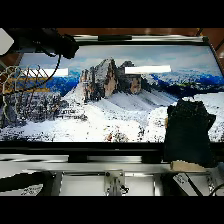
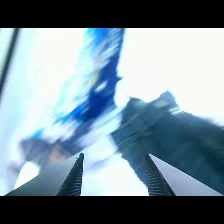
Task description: Fold the shirts.
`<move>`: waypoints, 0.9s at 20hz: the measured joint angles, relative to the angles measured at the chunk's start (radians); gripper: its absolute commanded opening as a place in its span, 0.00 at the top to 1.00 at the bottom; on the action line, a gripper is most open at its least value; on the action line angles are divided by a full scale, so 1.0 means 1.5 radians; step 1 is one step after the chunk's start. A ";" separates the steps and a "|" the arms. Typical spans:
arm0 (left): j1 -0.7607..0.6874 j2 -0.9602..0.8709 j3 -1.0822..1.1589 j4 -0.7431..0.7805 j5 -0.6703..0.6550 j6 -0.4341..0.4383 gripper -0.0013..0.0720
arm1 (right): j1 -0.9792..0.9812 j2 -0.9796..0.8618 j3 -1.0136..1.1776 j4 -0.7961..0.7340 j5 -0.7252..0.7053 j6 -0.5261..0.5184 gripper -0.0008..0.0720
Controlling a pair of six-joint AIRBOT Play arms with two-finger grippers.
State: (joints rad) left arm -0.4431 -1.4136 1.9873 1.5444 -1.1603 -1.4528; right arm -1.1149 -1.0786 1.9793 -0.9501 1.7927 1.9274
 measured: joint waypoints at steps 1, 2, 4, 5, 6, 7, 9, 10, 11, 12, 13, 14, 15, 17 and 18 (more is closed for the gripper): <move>0.000 -0.002 0.000 0.000 -0.003 0.000 0.38 | 0.050 -0.023 0.000 0.014 -0.012 0.000 0.31; 0.000 -0.004 0.000 0.000 -0.006 0.000 0.38 | 0.114 -0.048 0.000 0.012 -0.036 -0.001 0.31; 0.000 -0.010 0.000 0.000 -0.013 0.000 0.38 | 0.251 -0.098 0.000 -0.017 -0.094 -0.007 0.31; 0.000 -0.015 0.000 0.000 -0.019 0.000 0.38 | 0.317 -0.126 0.000 -0.034 -0.132 -0.014 0.31; 0.000 -0.021 0.000 0.000 -0.033 0.000 0.38 | 0.391 -0.156 0.000 -0.044 -0.174 -0.031 0.31; 0.001 -0.029 0.000 0.000 -0.049 0.000 0.38 | 0.459 -0.181 0.000 -0.046 -0.210 -0.054 0.31; 0.001 -0.048 0.000 0.009 -0.097 -0.005 0.38 | 0.599 -0.236 0.000 -0.079 -0.259 -0.107 0.29; 0.001 -0.060 0.000 0.021 -0.128 -0.018 0.38 | 0.656 -0.261 0.000 -0.108 -0.265 -0.126 0.29; 0.001 -0.072 0.000 0.034 -0.161 -0.031 0.37 | 0.707 -0.286 0.000 -0.134 -0.260 -0.144 0.29; 0.001 -0.086 0.000 0.047 -0.193 -0.046 0.32 | 0.752 -0.313 0.000 -0.155 -0.245 -0.161 0.29; 0.001 -0.099 -0.001 0.058 -0.219 -0.062 0.32 | 0.785 -0.338 -0.001 -0.172 -0.223 -0.175 0.29; 0.001 -0.109 -0.003 0.065 -0.236 -0.076 0.32 | 0.809 -0.359 -0.001 -0.188 -0.204 -0.185 0.29; 0.001 -0.115 -0.005 0.070 -0.247 -0.088 0.32 | 0.828 -0.378 -0.001 -0.198 -0.181 -0.194 0.29; -0.001 -0.124 -0.007 0.077 -0.256 -0.105 0.32 | 0.851 -0.400 0.000 -0.214 -0.151 -0.206 0.29; -0.002 -0.126 -0.008 0.080 -0.259 -0.109 0.33 | 0.859 -0.408 0.000 -0.223 -0.141 -0.209 0.29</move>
State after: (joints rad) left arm -0.4458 -1.6020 1.9759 1.6638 -1.5482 -1.6165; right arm 0.1730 -1.6901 1.9789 -1.2839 1.5814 1.6135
